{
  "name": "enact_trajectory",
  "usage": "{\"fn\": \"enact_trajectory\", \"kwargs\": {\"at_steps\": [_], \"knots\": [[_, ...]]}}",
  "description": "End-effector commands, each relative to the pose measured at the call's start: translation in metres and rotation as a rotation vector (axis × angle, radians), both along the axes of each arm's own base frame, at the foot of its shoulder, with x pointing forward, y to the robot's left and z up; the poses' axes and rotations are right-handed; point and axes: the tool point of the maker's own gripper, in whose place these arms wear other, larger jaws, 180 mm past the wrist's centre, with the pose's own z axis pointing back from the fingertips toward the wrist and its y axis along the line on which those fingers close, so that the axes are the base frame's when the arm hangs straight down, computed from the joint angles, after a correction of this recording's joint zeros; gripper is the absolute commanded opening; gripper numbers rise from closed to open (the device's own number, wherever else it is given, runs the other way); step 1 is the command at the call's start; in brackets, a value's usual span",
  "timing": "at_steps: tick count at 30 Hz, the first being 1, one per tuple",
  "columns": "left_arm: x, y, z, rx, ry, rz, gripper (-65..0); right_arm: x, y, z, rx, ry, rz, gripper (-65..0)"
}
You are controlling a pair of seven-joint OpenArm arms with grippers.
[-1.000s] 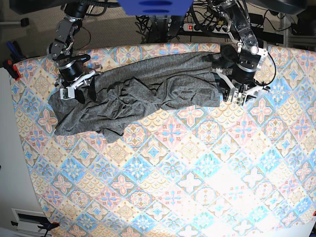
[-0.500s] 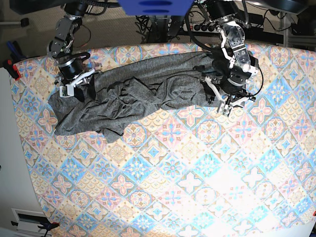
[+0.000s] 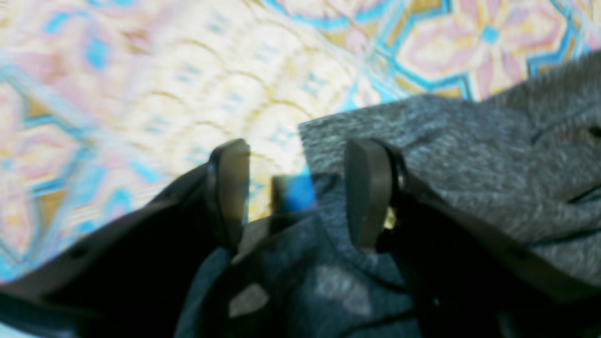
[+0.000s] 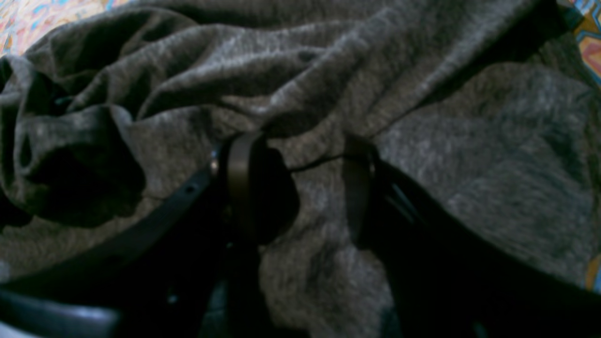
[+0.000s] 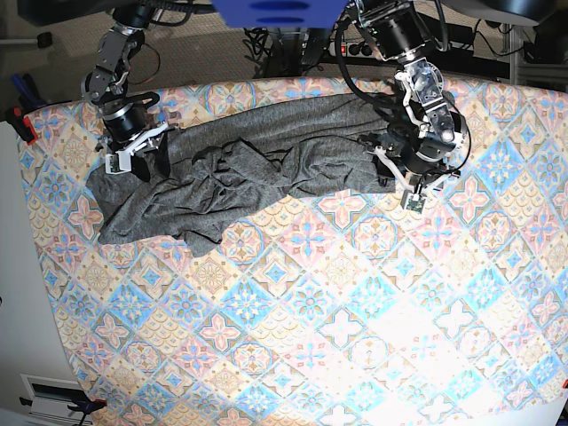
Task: Layout the t-shirt on the table in an organized manner, then fold the t-shirt properly
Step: 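Regrasp the strip end with the left gripper and pull it outward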
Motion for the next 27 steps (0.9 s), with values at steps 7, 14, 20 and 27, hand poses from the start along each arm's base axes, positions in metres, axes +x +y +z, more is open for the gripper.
{"fn": "enact_trajectory", "kwargs": {"at_steps": [7,14,20,27], "knots": [[0.0,-0.011,-0.006,-0.03,0.018,-0.015,-60.6,-0.001,-0.007,0.0,-0.032,0.013,-0.001,-39.2],[0.004,-0.014,-0.001,-0.034,-0.004,-0.012,-65.0,-0.001,-0.007,0.0,-0.032,0.013,-0.001,-39.2],[0.002,-0.002,0.054,-0.022,-0.164,0.02,-65.0,-0.001,-0.007,0.0,-0.032,0.013,-0.001,-39.2],[-0.035,-0.007,0.087,-0.083,-0.247,0.027,-65.0,-0.001,-0.007,0.0,-0.032,0.013,-0.001,-39.2]]}}
